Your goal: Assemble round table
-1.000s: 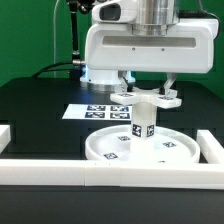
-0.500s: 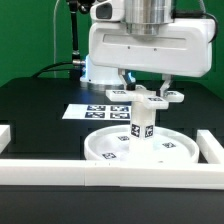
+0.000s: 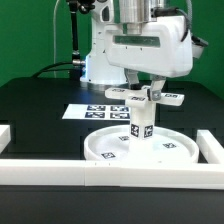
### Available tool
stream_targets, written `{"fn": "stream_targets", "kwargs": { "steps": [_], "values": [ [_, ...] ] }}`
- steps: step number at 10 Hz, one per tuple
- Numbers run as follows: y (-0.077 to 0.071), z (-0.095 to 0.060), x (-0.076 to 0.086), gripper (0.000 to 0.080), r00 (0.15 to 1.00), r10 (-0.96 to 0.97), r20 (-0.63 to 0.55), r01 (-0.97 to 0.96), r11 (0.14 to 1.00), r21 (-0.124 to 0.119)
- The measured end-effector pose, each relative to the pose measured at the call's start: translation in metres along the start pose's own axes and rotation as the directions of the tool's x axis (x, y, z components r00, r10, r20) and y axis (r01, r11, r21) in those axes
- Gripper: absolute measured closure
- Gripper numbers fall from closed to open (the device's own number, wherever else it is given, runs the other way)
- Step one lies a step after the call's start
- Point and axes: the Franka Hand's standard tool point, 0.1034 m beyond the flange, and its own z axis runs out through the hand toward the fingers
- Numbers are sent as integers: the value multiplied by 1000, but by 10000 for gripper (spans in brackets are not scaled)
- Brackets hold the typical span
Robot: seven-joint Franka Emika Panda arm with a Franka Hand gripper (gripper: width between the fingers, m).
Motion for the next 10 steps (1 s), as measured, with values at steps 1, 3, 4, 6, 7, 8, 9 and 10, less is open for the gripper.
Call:
{"fn": "stream_targets", "kwargs": {
  "steps": [1,3,4,6,7,8,9,10],
  "values": [
    [0,0,0,357,998,67,0,-67,998,0],
    [0,0,0,357,984,180,1,-180,984,1],
    [-1,0,-1,357,969,247,1,-247,969,1],
    [-2,0,-1,357,917,399,4,-399,917,16],
    [-2,1,-2,357,856,516,12,-516,856,35],
    [-2,1,-2,357,806,592,25,-592,804,49],
    [-3,1,-4,357,752,658,32,-659,750,57],
    [-4,1,-7,357,665,745,47,-747,663,56]
  ]
}}
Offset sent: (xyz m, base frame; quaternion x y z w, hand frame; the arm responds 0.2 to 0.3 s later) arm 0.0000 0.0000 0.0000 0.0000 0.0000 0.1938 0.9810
